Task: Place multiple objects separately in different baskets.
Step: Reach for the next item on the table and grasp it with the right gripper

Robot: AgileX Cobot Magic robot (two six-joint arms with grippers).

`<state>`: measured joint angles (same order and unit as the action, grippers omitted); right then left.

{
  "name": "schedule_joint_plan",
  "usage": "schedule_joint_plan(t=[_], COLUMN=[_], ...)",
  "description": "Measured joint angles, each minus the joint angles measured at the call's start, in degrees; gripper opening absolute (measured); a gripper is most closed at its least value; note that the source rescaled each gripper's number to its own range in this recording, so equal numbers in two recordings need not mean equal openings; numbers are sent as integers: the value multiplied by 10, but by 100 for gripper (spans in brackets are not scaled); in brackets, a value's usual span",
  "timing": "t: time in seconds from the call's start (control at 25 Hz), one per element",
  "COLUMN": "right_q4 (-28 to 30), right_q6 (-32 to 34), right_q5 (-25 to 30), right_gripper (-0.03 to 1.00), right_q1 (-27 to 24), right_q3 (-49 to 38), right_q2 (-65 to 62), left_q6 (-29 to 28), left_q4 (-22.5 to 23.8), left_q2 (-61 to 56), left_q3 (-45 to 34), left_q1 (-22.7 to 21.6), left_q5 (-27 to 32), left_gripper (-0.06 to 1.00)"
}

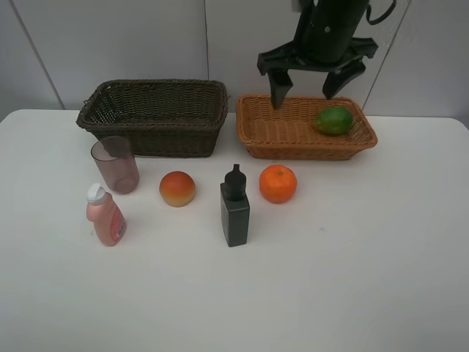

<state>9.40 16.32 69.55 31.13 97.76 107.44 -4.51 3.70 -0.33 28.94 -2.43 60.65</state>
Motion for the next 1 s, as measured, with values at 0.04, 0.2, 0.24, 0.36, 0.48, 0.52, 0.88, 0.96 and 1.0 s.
schedule_joint_plan(t=[0.04, 0.2, 0.24, 0.36, 0.48, 0.52, 0.88, 0.96, 1.0], right_q4=[-10, -38, -42, -48, -54, -58, -41, -35, -33], right_q6=[5, 42, 55, 88, 106, 110, 151, 161, 162], right_q5=[1, 1, 1, 1, 1, 2, 4, 4, 4], right_gripper=[84, 84, 84, 84, 84, 84, 84, 84, 84], right_q1=[15, 59, 67, 87, 100, 107, 134, 134, 134], right_q3=[0, 0, 0, 0, 0, 0, -25, -34, -37], right_q2=[0, 0, 0, 0, 0, 2, 37, 41, 41], left_q6=[0, 0, 0, 0, 0, 0, 0, 0, 0], left_q4=[0, 0, 0, 0, 0, 0, 0, 0, 0], left_q2=[0, 0, 0, 0, 0, 0, 0, 0, 0], left_q3=[0, 0, 0, 0, 0, 0, 0, 0, 0], left_q1=[0, 0, 0, 0, 0, 0, 0, 0, 0], left_q5=[0, 0, 0, 0, 0, 0, 0, 0, 0], left_gripper=[100, 100, 100, 100, 100, 100, 100, 100, 100])
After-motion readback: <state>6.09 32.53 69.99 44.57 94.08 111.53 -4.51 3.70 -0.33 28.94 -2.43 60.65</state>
